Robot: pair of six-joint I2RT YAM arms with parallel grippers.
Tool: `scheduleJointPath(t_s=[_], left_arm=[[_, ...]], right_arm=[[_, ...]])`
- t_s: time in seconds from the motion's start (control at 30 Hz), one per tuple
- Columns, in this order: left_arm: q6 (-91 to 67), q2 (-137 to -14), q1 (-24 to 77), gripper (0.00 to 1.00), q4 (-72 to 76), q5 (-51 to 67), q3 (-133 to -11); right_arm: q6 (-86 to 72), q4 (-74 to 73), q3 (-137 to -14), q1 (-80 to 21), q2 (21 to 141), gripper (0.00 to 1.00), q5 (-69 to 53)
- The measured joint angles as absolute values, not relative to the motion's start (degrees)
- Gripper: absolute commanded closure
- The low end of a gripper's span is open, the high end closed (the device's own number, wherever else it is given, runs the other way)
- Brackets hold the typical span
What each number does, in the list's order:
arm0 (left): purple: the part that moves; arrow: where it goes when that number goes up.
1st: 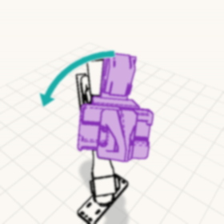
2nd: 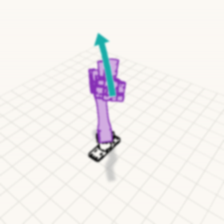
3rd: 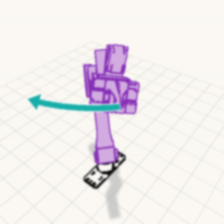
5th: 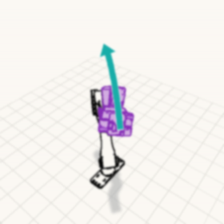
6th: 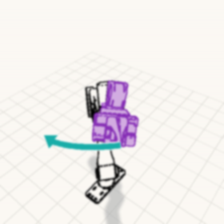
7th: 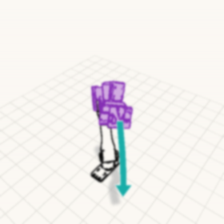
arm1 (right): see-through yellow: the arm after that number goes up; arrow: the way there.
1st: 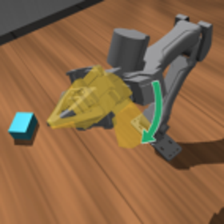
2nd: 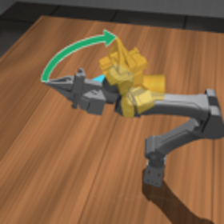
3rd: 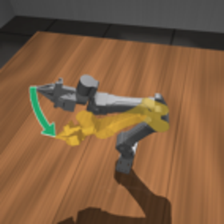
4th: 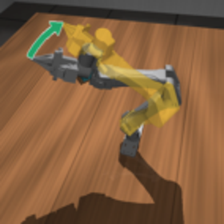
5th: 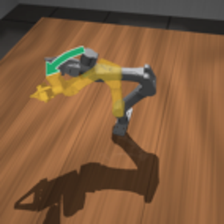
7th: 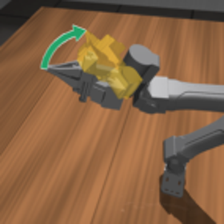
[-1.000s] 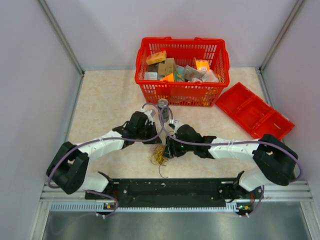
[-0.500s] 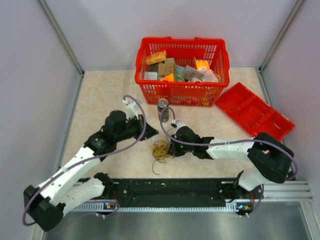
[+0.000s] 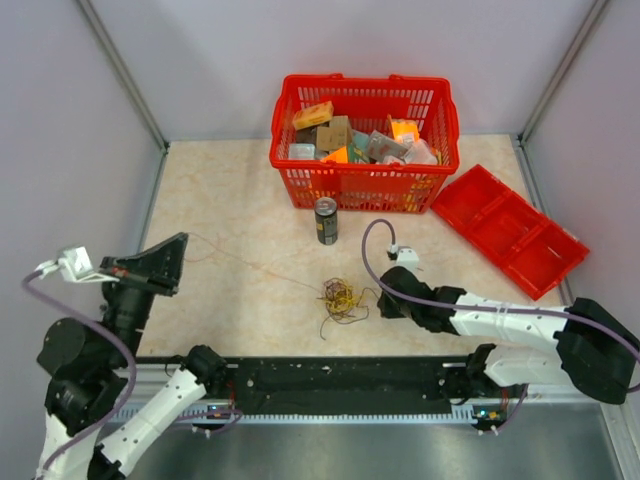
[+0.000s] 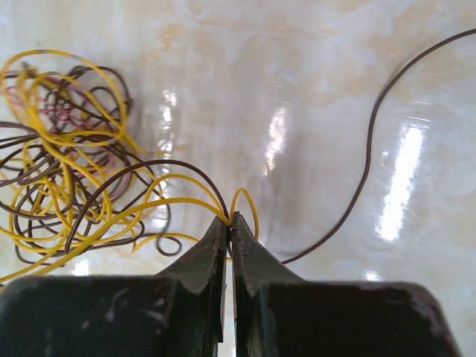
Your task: Untangle the cables
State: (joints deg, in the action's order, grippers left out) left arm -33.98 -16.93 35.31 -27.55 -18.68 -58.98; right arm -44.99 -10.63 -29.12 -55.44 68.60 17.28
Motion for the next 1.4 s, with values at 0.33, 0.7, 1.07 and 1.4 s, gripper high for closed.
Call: scheduleJointPath(t_s=[0.33, 0.7, 1.07, 1.4], left_arm=[[-32.9, -17.6, 35.3, 1.0, -30.4, -21.7, -66.6], [-40.6, -37.8, 35.3, 1.0, -23.7, 8.7, -50.8], [-44.2, -33.6, 35.3, 1.0, -20.3, 15.8, -50.3], [-44.8, -31.5, 35.3, 1.0, -22.5, 15.2, -55.6]], right_arm=[[-39.9, -16.0, -29.5, -54.8, 66.2, 0.63, 16.8], [-25.4, -26.7, -42.9, -55.0, 52.7, 0.25, 6.2], [-17.3, -1.2, -41.1, -57.2, 60.8, 0.24, -14.5], [-15.7, 13.6, -43.0, -67.7, 80.2, 0.63, -14.9]])
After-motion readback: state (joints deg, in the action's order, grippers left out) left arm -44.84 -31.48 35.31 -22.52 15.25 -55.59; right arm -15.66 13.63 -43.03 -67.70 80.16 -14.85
